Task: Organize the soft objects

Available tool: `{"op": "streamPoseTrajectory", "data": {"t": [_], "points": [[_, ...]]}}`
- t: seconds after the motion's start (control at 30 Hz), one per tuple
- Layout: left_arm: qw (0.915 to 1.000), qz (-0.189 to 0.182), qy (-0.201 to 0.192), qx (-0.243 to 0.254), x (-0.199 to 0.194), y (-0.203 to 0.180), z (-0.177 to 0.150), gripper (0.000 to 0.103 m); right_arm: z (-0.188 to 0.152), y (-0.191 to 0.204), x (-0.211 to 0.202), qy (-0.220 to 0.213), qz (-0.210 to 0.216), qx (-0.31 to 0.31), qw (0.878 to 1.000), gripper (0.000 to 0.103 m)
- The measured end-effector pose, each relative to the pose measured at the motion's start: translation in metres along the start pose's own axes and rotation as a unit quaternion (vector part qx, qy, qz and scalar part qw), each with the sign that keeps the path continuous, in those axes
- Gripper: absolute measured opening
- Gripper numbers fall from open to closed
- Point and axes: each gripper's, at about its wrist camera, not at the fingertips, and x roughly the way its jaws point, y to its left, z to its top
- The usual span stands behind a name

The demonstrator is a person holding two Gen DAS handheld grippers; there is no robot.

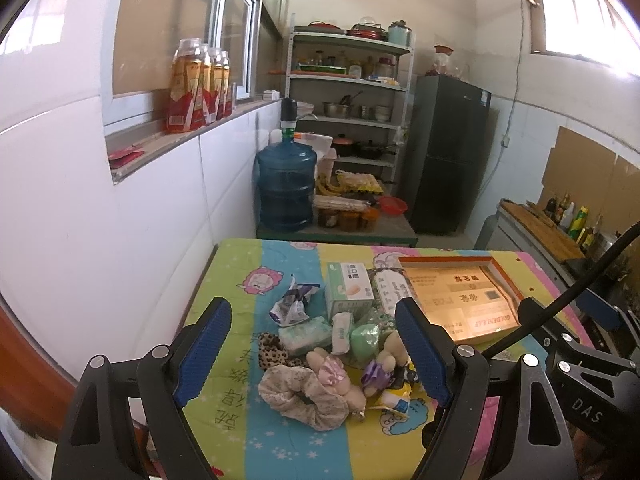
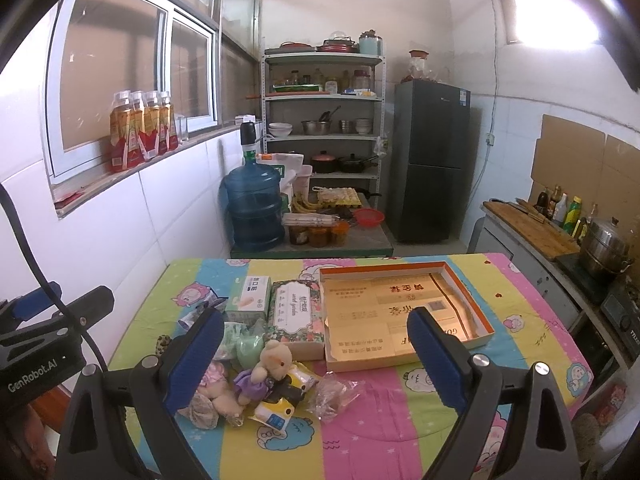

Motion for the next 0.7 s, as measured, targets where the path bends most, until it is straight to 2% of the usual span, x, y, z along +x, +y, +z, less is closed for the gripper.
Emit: {"op": "streamPoseTrajectory", "data": {"t": [0.7], "points": [[1.0, -0.005, 0.0, -0.004, 0.0021, -0.0004, -0.0026, 0.085, 0.0011, 0.0013, 0.0005, 0.003, 0.0, 0.001, 1.0, 0.093]]}}
